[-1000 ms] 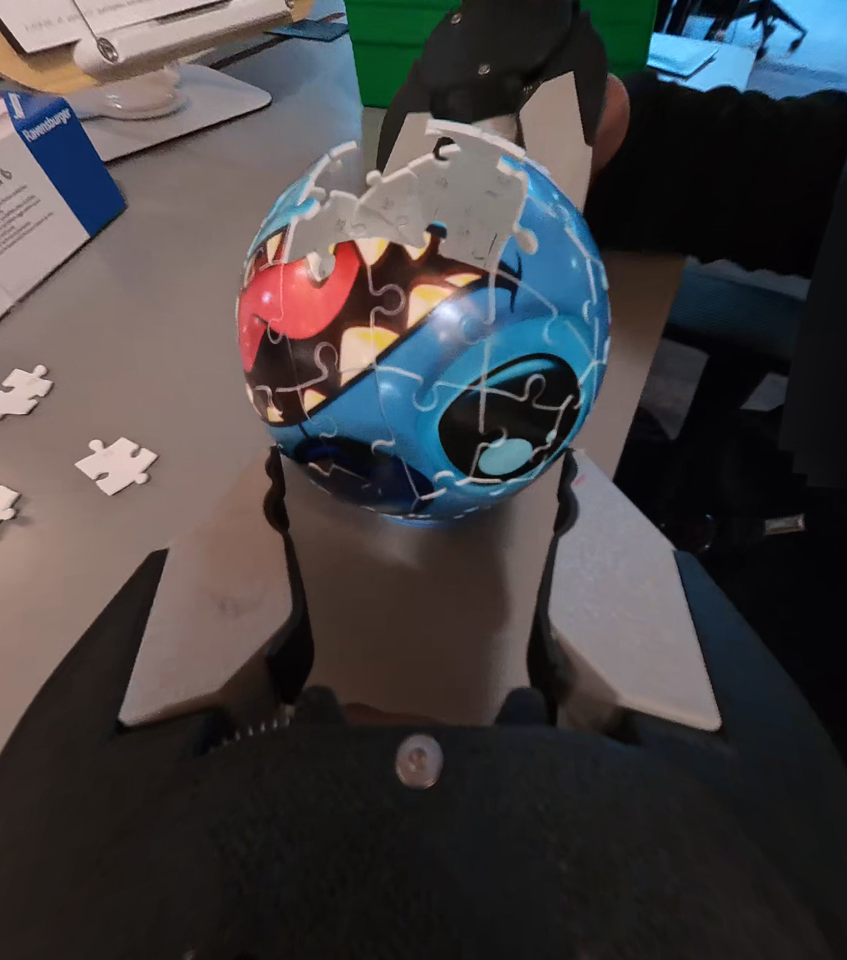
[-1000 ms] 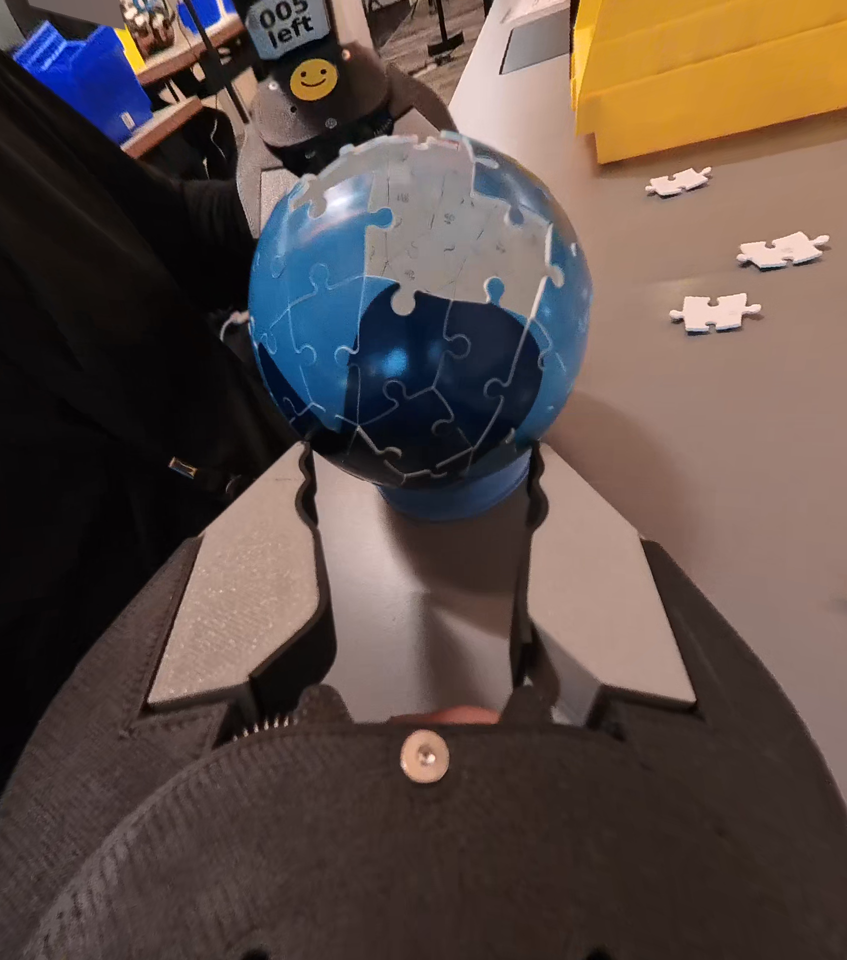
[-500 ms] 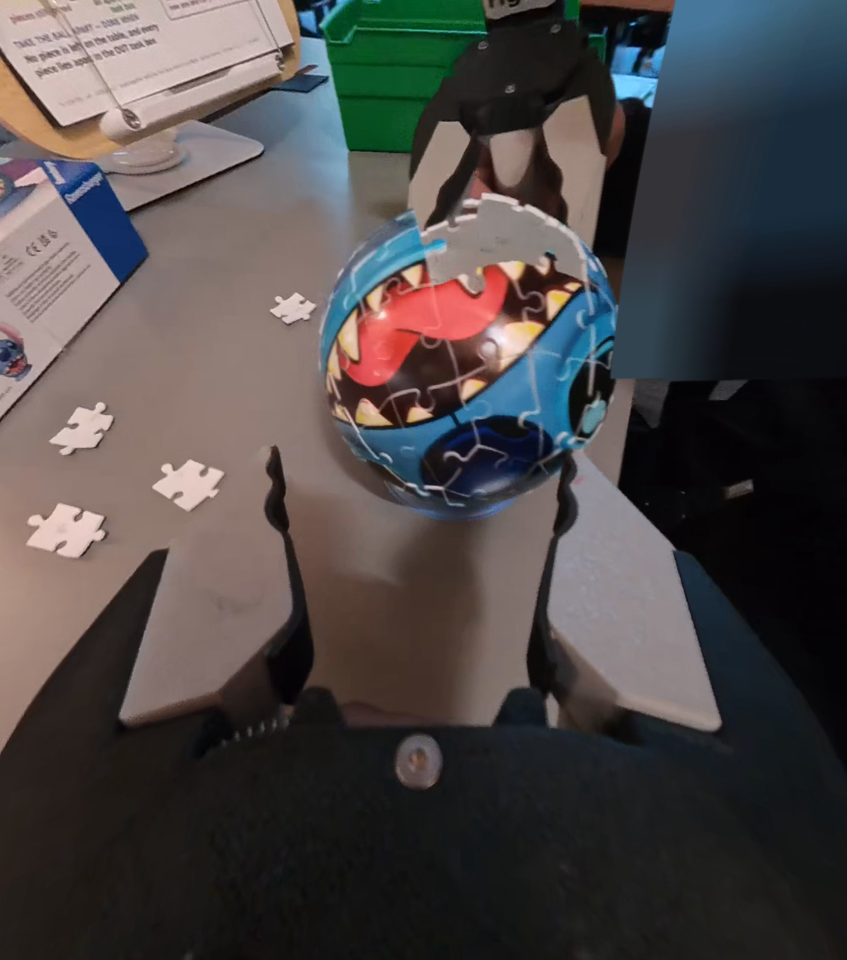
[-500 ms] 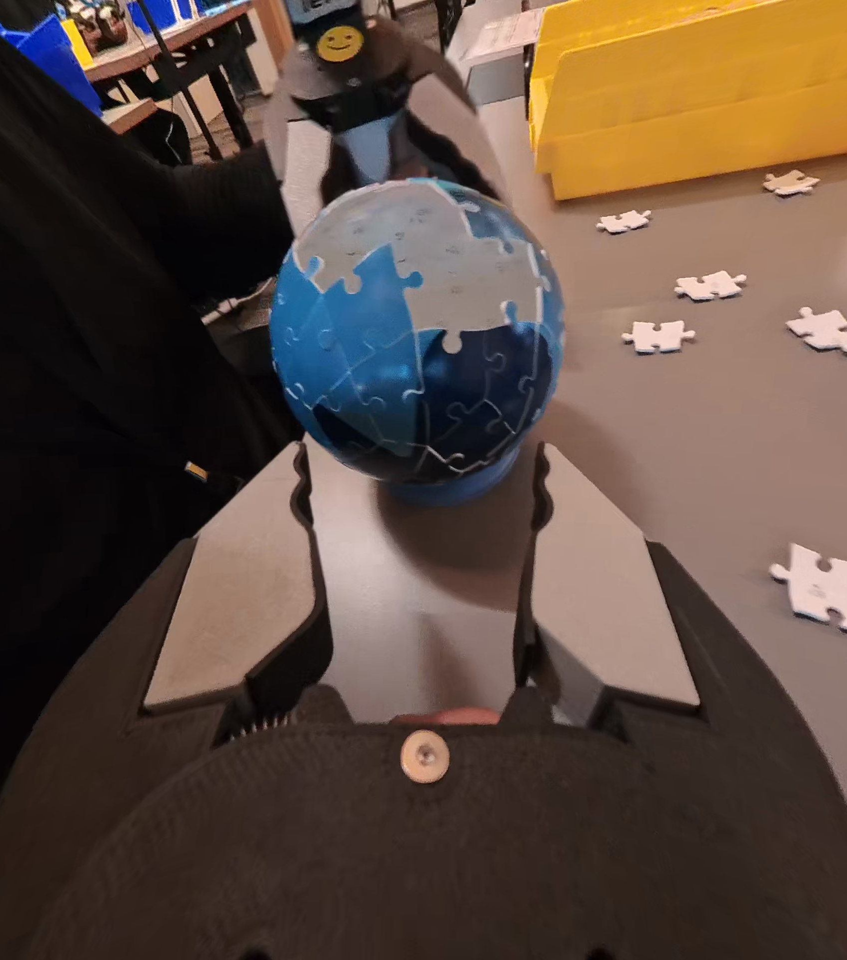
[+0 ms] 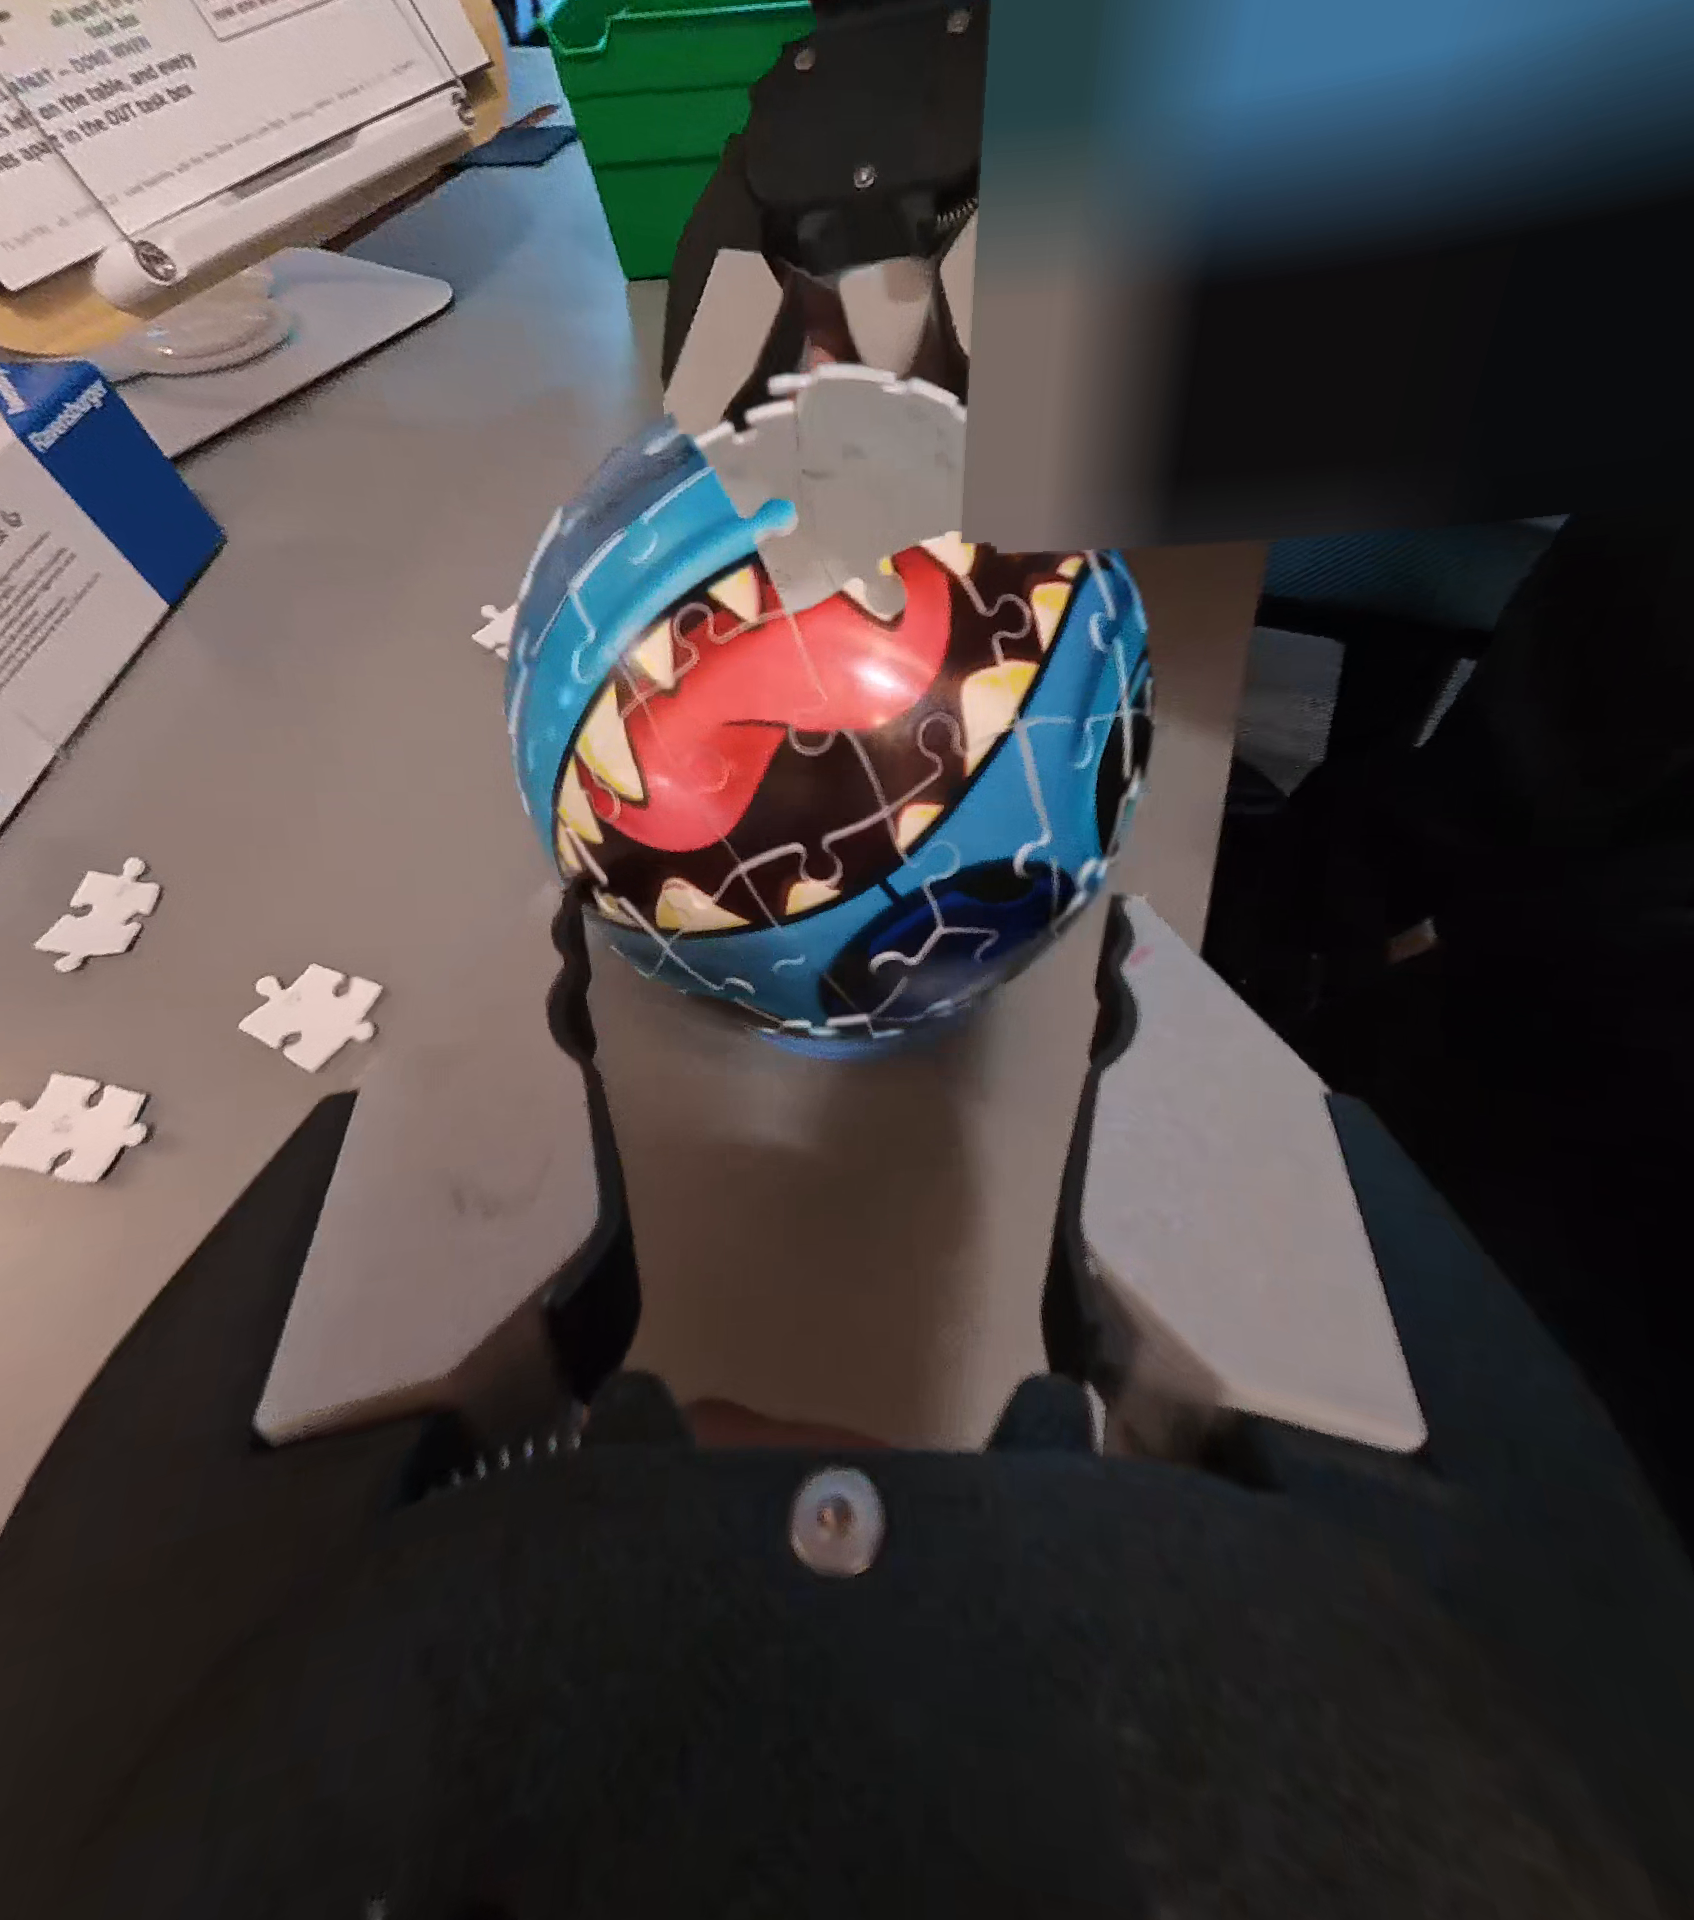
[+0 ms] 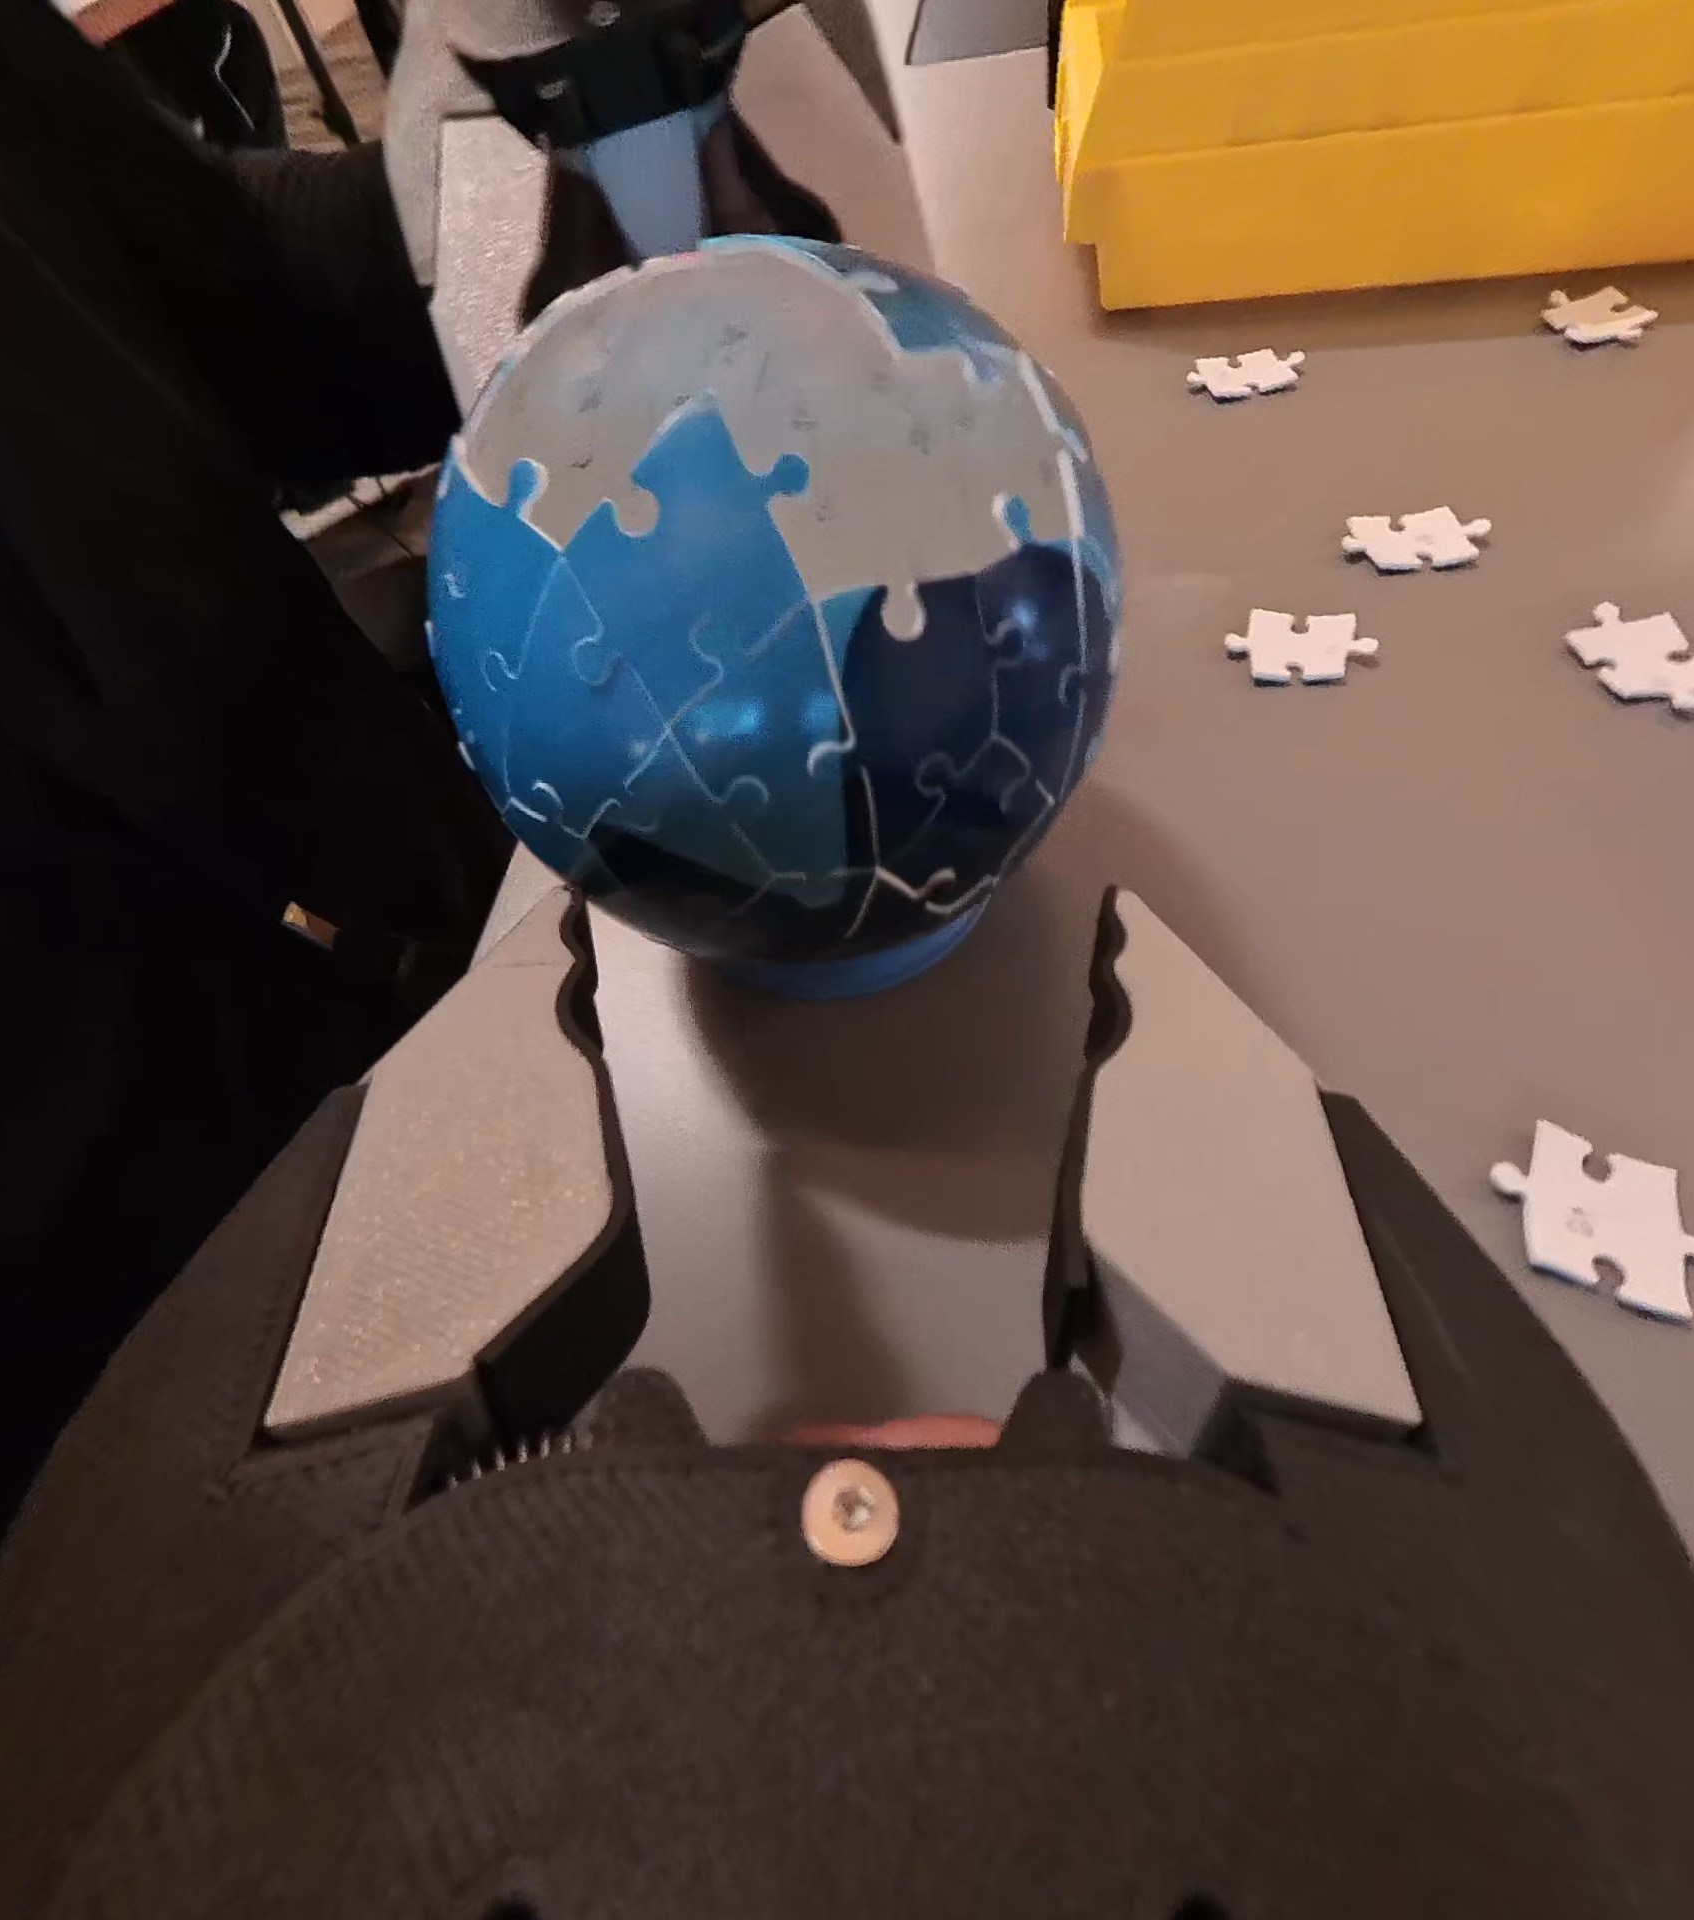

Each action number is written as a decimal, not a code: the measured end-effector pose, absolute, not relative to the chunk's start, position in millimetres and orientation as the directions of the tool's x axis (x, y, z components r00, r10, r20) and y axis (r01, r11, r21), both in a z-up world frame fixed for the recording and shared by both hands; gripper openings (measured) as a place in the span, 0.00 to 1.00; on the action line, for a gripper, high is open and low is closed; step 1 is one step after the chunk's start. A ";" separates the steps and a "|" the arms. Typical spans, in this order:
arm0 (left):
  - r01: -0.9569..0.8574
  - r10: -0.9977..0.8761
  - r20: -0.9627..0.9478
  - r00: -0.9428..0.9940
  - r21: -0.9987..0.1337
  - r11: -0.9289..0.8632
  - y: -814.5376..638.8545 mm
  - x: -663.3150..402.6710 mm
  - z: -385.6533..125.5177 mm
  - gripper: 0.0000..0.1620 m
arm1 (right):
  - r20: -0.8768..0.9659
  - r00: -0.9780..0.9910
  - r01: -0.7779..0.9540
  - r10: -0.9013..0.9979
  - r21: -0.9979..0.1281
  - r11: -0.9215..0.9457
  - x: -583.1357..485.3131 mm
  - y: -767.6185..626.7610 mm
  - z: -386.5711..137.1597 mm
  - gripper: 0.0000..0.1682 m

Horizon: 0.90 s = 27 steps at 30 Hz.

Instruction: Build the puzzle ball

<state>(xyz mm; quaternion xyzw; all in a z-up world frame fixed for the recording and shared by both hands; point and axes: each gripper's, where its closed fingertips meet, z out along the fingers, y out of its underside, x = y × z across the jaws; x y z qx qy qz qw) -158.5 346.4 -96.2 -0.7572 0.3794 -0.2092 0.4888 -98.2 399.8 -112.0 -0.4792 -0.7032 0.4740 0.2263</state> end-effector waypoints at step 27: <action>-0.214 -0.666 0.066 0.743 -0.920 -0.329 336.9 -199.9 -68.7 0.51 | 0.068 -0.063 0.671 0.996 -0.736 0.092 -108.0 553.9 -164.5 0.13</action>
